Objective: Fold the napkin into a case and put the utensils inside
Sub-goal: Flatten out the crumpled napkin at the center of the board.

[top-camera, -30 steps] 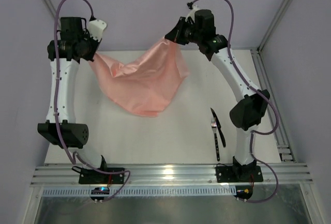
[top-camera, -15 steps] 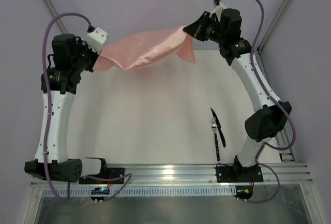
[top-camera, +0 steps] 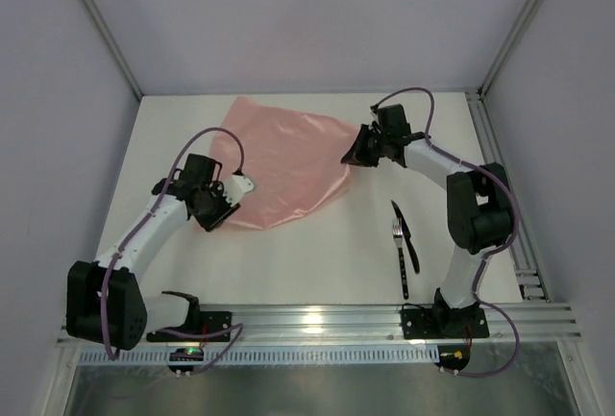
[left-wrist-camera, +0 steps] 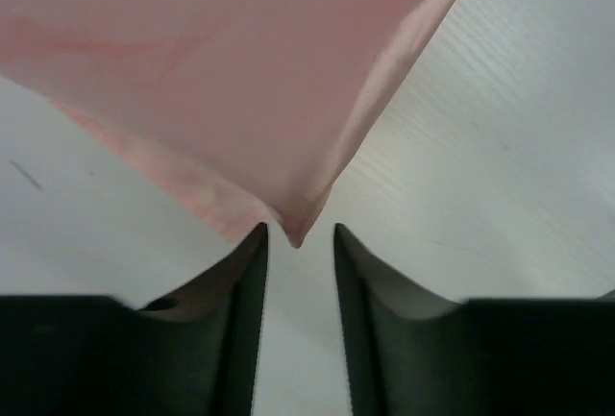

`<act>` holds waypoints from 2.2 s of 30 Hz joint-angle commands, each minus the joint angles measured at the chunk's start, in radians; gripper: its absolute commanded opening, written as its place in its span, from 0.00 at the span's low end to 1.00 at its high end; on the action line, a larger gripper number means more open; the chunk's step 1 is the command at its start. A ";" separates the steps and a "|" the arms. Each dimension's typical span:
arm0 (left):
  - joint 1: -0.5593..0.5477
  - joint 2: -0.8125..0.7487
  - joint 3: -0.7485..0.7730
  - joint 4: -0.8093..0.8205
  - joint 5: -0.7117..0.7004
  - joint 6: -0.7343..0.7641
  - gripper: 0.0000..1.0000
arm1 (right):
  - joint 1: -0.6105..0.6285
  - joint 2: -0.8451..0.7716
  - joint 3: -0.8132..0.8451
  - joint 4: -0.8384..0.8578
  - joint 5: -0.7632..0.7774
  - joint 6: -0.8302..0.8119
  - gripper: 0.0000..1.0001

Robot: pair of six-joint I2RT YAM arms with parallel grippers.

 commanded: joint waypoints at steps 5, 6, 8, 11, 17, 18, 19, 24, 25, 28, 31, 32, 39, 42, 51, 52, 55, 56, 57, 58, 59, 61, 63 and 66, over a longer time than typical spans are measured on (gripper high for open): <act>-0.034 -0.039 0.002 -0.013 -0.008 0.032 0.73 | -0.015 0.111 0.148 0.058 0.018 0.040 0.04; -0.029 -0.074 -0.001 -0.007 -0.031 0.037 0.78 | -0.013 0.111 0.178 0.057 0.021 0.049 0.04; -0.008 -0.100 -0.015 0.007 -0.097 0.024 0.81 | -0.010 0.109 0.205 0.052 0.031 0.072 0.04; 0.067 -0.094 -0.027 0.029 -0.116 -0.017 0.82 | 0.007 0.070 0.216 0.058 0.034 0.106 0.04; 0.141 0.091 -0.070 0.176 -0.264 -0.066 0.73 | 0.145 -0.043 0.168 0.075 0.109 0.130 0.04; 0.141 0.120 -0.064 0.185 -0.268 -0.071 0.70 | 0.193 -0.052 0.177 0.063 0.124 0.144 0.04; 0.141 0.150 -0.058 0.200 -0.263 -0.083 0.70 | 0.212 -0.052 0.182 0.071 0.138 0.156 0.04; 0.141 0.268 -0.038 0.254 -0.281 -0.108 0.69 | 0.238 0.092 0.403 0.063 0.173 0.227 0.08; 0.141 0.274 -0.038 0.260 -0.278 -0.105 0.69 | 0.237 0.183 0.463 0.042 0.195 0.225 0.10; 0.153 0.260 -0.034 0.251 -0.249 -0.103 0.69 | 0.237 0.410 0.747 -0.047 0.285 0.224 0.29; 0.173 0.216 -0.015 0.202 -0.189 -0.088 0.73 | 0.209 0.639 1.087 -0.150 0.311 0.216 0.56; 0.173 0.201 -0.014 0.188 -0.162 -0.076 0.74 | 0.199 0.675 1.155 -0.173 0.302 0.210 0.60; 0.173 0.035 -0.059 0.018 0.039 0.140 0.83 | 0.110 0.473 1.032 -0.173 0.265 -0.085 0.94; 0.163 -0.019 -0.113 0.019 0.026 0.225 0.84 | 0.074 0.353 0.894 -0.204 0.233 -0.271 0.93; 0.153 0.101 -0.190 0.162 -0.093 0.305 0.85 | 0.088 0.439 0.781 -0.307 -0.078 -0.457 0.67; 0.153 0.104 -0.198 0.182 -0.106 0.303 0.85 | 0.096 0.462 0.800 -0.314 -0.077 -0.457 0.67; 0.155 0.124 -0.225 0.268 -0.116 0.299 0.83 | 0.123 0.537 0.849 -0.322 -0.098 -0.454 0.71; 0.155 0.131 -0.227 0.295 -0.117 0.290 0.78 | 0.128 0.551 0.858 -0.314 -0.113 -0.450 0.71; 0.155 0.138 -0.227 0.303 -0.116 0.287 0.74 | 0.132 0.565 0.857 -0.311 -0.126 -0.449 0.72; 0.155 0.147 -0.228 0.311 -0.116 0.284 0.70 | 0.139 0.583 0.857 -0.307 -0.127 -0.449 0.72; 0.153 0.150 -0.230 0.318 -0.116 0.280 0.61 | 0.140 0.592 0.852 -0.307 -0.129 -0.451 0.73; 0.155 0.154 -0.231 0.329 -0.105 0.282 0.48 | 0.140 0.606 0.843 -0.299 -0.147 -0.443 0.73; 0.155 0.159 -0.230 0.332 -0.094 0.282 0.41 | 0.146 0.615 0.814 -0.288 -0.167 -0.434 0.73; 0.155 0.179 -0.225 0.334 -0.087 0.279 0.29 | 0.162 0.615 0.776 -0.259 -0.187 -0.439 0.71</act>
